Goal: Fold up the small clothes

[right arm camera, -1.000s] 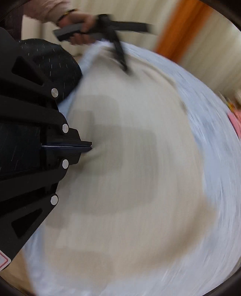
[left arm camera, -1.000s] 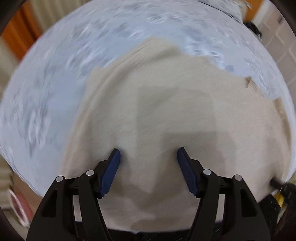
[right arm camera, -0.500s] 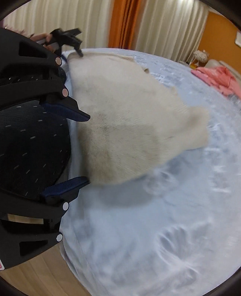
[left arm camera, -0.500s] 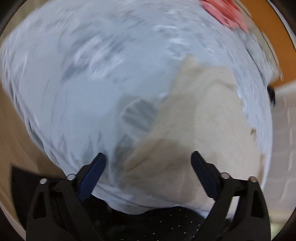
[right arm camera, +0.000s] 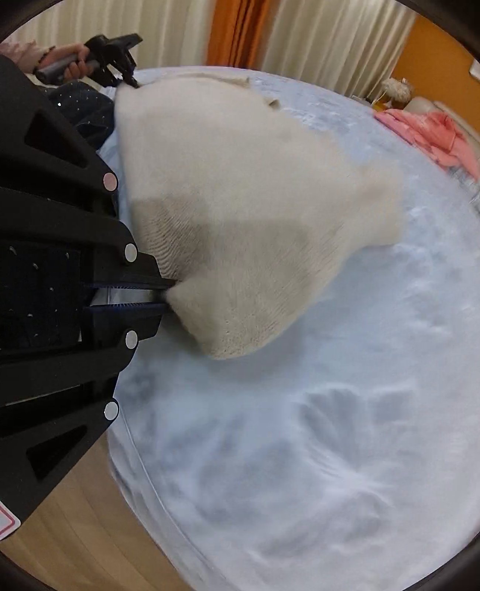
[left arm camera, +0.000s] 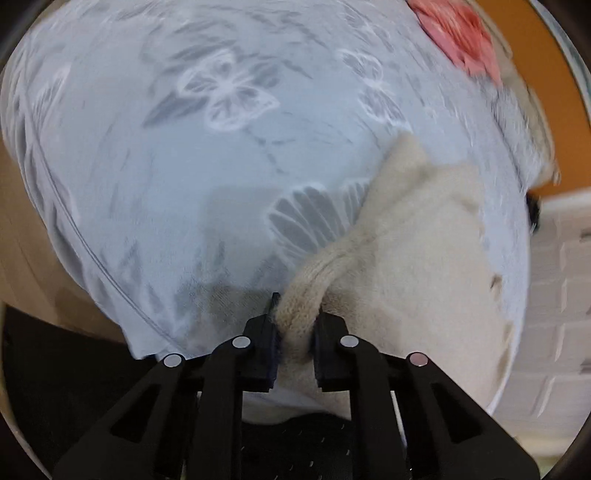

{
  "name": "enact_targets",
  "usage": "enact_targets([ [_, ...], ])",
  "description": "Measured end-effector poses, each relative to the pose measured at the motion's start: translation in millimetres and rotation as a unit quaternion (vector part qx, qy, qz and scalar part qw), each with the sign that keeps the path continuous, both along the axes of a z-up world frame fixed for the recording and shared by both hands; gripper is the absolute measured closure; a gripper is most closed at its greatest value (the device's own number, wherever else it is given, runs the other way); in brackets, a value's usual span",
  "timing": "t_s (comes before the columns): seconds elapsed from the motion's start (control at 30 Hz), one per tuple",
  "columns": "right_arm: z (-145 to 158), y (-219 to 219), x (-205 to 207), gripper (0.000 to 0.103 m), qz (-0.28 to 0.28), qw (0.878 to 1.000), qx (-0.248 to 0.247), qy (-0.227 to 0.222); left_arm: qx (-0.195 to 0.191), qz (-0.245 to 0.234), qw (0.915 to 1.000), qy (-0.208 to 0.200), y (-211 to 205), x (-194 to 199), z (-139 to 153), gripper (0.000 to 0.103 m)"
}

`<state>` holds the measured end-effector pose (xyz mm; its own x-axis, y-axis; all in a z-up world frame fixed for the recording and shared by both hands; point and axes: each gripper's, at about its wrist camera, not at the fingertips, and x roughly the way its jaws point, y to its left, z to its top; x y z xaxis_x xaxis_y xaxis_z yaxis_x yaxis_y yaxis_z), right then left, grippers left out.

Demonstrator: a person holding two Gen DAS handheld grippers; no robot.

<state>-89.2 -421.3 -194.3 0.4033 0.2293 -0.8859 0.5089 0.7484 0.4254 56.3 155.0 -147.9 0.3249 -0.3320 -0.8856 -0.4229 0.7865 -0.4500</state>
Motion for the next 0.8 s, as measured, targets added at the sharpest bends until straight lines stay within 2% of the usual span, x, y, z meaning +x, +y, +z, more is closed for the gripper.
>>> enact_targets([
  [0.03, 4, 1, 0, 0.095, -0.004, 1.000, 0.004, -0.007, 0.001, -0.002, 1.0000, -0.001, -1, 1, 4, 0.086],
  [0.1, 22, 0, -3, 0.091, -0.011, 1.000, 0.010, -0.024, 0.020, -0.034, 0.9991, -0.012, -11, 4, 21, 0.083],
  [0.17, 42, 0, -5, 0.082, -0.011, 0.999, -0.018, -0.032, 0.034, -0.067, 0.9962, -0.044, -16, 5, 45, 0.082],
  [0.2, 60, 0, -8, 0.065, -0.006, 0.997, -0.059, -0.039, 0.052, -0.083, 0.9928, -0.069, -22, 7, 62, 0.072],
  [0.23, 73, -1, -5, 0.050, -0.002, 0.995, -0.089, -0.047, 0.069, -0.091, 0.9894, -0.089, -26, 8, 77, 0.054],
  [0.27, 85, -4, -1, 0.049, 0.004, 0.992, -0.109, -0.058, 0.084, -0.097, 0.9859, -0.107, -31, 13, 88, 0.043],
  [0.3, 94, -6, 9, 0.049, 0.015, 0.991, -0.112, -0.071, 0.096, -0.106, 0.9815, -0.127, -39, 23, 99, 0.026],
  [0.33, 100, -9, 23, 0.049, 0.023, 0.991, -0.106, -0.079, 0.101, -0.114, 0.9783, -0.140, -48, 35, 106, 0.019],
  [0.4, 104, -13, 54, 0.045, 0.040, 0.991, -0.091, -0.090, 0.100, -0.141, 0.9744, -0.144, -67, 60, 104, 0.016],
  [0.5, 92, -5, 111, 0.044, 0.057, 0.991, -0.097, -0.079, 0.129, -0.166, 0.9701, -0.120, -94, 96, 80, 0.016],
  [0.57, 75, -3, 144, 0.044, 0.062, 0.991, -0.108, -0.052, 0.133, -0.179, 0.9692, -0.104, -103, 109, 63, 0.023],
  [0.6, 68, -5, 146, 0.046, 0.062, 0.992, -0.105, -0.041, 0.130, -0.195, 0.9682, -0.089, -108, 116, 52, 0.046],
  [0.63, 57, -2, 154, 0.076, 0.067, 0.993, -0.095, -0.031, 0.128, -0.206, 0.9672, -0.073, -112, 119, 44, 0.073],
  [0.67, 52, -2, 157, 0.097, 0.078, 0.993, -0.083, -0.024, 0.129, -0.212, 0.9667, -0.063, -113, 122, 38, 0.086],
  [0.7, 56, -1, 161, 0.096, 0.087, 0.992, -0.087, -0.024, 0.132, -0.207, 0.9671, -0.067, -111, 122, 39, 0.095],
  [0.73, 74, 0, 157, 0.096, 0.087, 0.990, -0.091, -0.067, 0.128, -0.197, 0.9686, -0.083, -105, 120, 46, 0.096],
  [0.8, 98, -5, 146, 0.097, 0.072, 0.986, -0.087, -0.120, 0.123, -0.173, 0.9718, -0.102, -90, 120, 56, 0.096],
])
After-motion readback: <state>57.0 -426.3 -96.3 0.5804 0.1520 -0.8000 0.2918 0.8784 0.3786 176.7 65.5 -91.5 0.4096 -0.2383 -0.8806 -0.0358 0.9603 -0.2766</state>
